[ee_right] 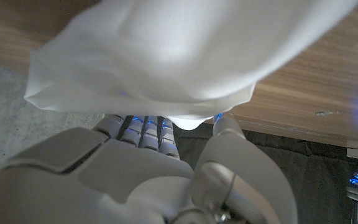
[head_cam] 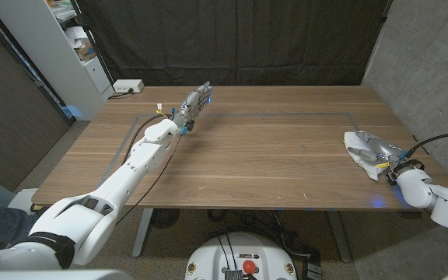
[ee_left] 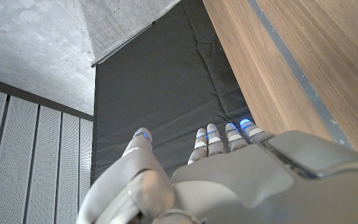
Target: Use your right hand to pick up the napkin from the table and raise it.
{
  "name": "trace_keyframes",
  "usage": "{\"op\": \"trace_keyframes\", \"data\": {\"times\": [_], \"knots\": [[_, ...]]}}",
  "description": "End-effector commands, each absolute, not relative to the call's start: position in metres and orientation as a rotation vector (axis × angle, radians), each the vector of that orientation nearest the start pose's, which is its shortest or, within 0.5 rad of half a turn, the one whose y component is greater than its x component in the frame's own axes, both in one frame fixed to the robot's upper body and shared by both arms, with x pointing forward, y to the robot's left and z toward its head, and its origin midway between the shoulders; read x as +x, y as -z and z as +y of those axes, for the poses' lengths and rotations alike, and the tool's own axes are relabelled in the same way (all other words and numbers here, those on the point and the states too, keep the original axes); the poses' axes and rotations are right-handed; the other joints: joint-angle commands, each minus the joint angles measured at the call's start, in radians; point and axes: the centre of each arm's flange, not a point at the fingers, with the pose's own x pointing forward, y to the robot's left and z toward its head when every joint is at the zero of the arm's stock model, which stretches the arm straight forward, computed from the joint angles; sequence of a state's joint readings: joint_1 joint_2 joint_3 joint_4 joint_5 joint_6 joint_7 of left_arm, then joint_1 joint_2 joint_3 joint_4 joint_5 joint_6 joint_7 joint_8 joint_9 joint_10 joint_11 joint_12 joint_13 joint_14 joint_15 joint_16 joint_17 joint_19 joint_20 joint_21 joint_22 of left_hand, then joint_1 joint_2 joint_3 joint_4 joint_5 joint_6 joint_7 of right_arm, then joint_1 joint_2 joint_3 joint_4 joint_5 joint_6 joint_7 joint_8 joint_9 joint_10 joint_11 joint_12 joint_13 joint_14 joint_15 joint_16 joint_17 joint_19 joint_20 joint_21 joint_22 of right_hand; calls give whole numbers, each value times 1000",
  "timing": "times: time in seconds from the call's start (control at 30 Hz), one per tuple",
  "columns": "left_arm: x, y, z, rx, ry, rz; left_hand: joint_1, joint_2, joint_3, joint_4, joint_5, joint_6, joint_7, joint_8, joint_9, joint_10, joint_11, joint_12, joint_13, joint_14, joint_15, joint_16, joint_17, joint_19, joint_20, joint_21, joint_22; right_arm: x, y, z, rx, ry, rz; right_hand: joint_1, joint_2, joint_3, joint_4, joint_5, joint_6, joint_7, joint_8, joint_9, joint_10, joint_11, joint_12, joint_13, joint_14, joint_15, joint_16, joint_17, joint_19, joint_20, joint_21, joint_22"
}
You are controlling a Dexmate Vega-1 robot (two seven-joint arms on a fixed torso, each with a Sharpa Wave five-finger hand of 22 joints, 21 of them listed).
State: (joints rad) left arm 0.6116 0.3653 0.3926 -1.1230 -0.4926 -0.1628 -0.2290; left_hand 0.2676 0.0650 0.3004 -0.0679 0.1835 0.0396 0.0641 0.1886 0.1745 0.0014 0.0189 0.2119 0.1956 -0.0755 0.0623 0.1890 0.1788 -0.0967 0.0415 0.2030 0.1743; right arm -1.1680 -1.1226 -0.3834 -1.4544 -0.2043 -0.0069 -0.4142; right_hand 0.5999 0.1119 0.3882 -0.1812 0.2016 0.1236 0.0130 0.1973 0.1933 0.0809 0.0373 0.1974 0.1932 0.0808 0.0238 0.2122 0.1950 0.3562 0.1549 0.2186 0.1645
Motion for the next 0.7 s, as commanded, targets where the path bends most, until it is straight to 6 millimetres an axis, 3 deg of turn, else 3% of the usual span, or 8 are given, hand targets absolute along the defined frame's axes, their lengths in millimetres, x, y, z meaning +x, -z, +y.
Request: {"op": "trace_keyframes", "data": {"times": [0.03, 0.13, 0.3, 0.47, 0.6, 0.7], "knots": [[693, -29, 225, 83, 391, -550, 3, 7, 4, -8, -3, 7, -2, 2, 6, 6, 0, 6, 3, 2, -7, 2, 4, -9, 15, -2, 6, 573, 115, -497, -1338, 297, -277, 93, 16, 47, -2, -8, 19, 5, 9, 2, 27, 0, 8, 3, 47, -8, 18, 4, 95, 2, 19, 5], [693, -29, 224, 84, 391, -552, 3, 7, 4, -8, -3, 7, -2, 2, 6, 6, 0, 5, 3, 1, -8, 2, 5, -11, 14, -3, 6, 574, 115, -497, -1339, 293, -278, 141, 24, 70, -2, -8, 38, 9, 14, 2, 50, -4, 14, 4, 82, -15, 30, 7, 141, -12, 24, 5], [692, -28, 224, 81, 391, -553, 2, 7, 3, -9, -3, 8, -2, 2, 6, 6, -1, 5, 3, 1, -7, 1, 5, -13, 18, -4, 7, 574, 114, -497, -1342, 291, -277, 234, 45, 105, 3, 1, 114, 4, 32, 3, 129, -14, 30, 5, 178, -40, 73, 23, 250, -58, 41, 8], [691, -26, 223, 78, 392, -554, 1, 7, 3, -10, -3, 9, -2, 2, 6, 7, -2, 5, 3, 0, -7, 1, 5, -14, 20, -4, 7, 574, 112, -496, -1342, 295, -276, 301, 56, 118, 6, 11, 164, 0, 38, 3, 190, -23, 38, 7, 242, -66, 115, 46, 334, -117, 58, 10], [690, -26, 223, 78, 390, -552, 1, 7, 3, -10, -3, 9, -4, 2, 6, 8, -2, 6, 3, -1, -6, 1, 5, -15, 21, -4, 7, 574, 112, -495, -1343, 298, -287, 337, 58, 118, 8, 16, 196, -3, 41, 4, 211, -22, 38, 9, 275, -77, 144, 66, 386, -147, 68, 10], [690, -26, 222, 76, 389, -553, 0, 7, 2, -11, -3, 9, -4, 2, 6, 7, -1, 5, 3, -1, -7, 0, 5, -15, 22, -4, 7, 573, 111, -494, -1344, 312, -303, 378, 62, 114, 15, 22, 244, -14, 49, 7, 264, -29, 48, 13, 346, -106, 198, 101, 460, -187, 89, 12]]}}
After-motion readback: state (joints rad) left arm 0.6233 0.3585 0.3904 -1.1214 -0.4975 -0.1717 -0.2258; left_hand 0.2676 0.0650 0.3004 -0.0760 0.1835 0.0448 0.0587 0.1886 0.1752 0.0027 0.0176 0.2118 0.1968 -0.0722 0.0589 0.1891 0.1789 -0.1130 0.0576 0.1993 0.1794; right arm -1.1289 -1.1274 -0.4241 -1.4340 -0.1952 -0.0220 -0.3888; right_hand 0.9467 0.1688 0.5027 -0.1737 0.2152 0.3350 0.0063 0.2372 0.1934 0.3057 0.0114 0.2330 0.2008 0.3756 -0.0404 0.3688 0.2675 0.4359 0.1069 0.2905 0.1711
